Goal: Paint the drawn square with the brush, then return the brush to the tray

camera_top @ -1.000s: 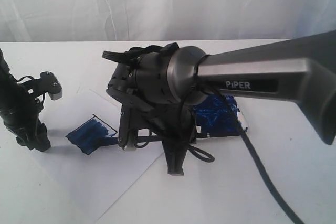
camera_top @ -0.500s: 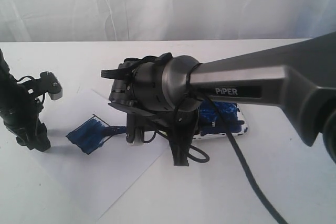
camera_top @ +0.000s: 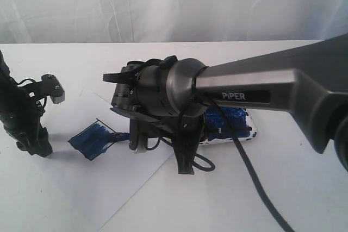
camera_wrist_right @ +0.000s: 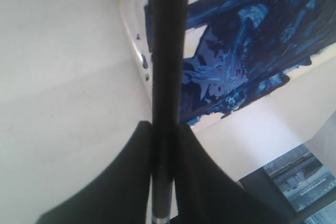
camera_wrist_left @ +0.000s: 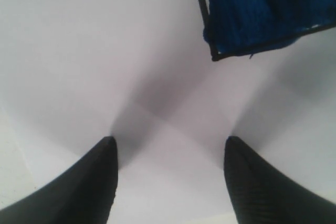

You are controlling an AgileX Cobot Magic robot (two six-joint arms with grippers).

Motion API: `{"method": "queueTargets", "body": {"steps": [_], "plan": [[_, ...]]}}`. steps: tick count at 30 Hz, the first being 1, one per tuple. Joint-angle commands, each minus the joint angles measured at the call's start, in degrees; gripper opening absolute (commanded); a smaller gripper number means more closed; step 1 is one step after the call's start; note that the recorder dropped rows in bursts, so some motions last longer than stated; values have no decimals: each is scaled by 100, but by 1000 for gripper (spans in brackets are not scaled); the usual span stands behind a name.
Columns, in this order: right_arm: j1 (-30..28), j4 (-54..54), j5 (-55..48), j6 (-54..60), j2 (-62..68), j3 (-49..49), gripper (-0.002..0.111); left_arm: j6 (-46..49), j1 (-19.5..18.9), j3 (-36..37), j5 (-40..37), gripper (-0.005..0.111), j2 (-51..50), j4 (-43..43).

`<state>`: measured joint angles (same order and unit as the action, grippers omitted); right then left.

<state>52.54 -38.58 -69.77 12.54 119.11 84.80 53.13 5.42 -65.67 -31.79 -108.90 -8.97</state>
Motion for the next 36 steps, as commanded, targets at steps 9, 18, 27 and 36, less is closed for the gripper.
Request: {"method": "queueTargets", "body": {"steps": [9,18,27,36], "plan": [[163,-162,-19,230,-23,-17,0,-69,-12,103,-115,64,-182,14],[-176,-191,-19,197,-23,-17,0,-67,-12,103,-126,64,-182,14],[-185,-245,-19,163,-34,-17,0,-67,-12,103,-126,64,-182,14],[-174,-257,-19,47,-230,-17,0,-67,-12,103,-126,64,-182,14]]}}
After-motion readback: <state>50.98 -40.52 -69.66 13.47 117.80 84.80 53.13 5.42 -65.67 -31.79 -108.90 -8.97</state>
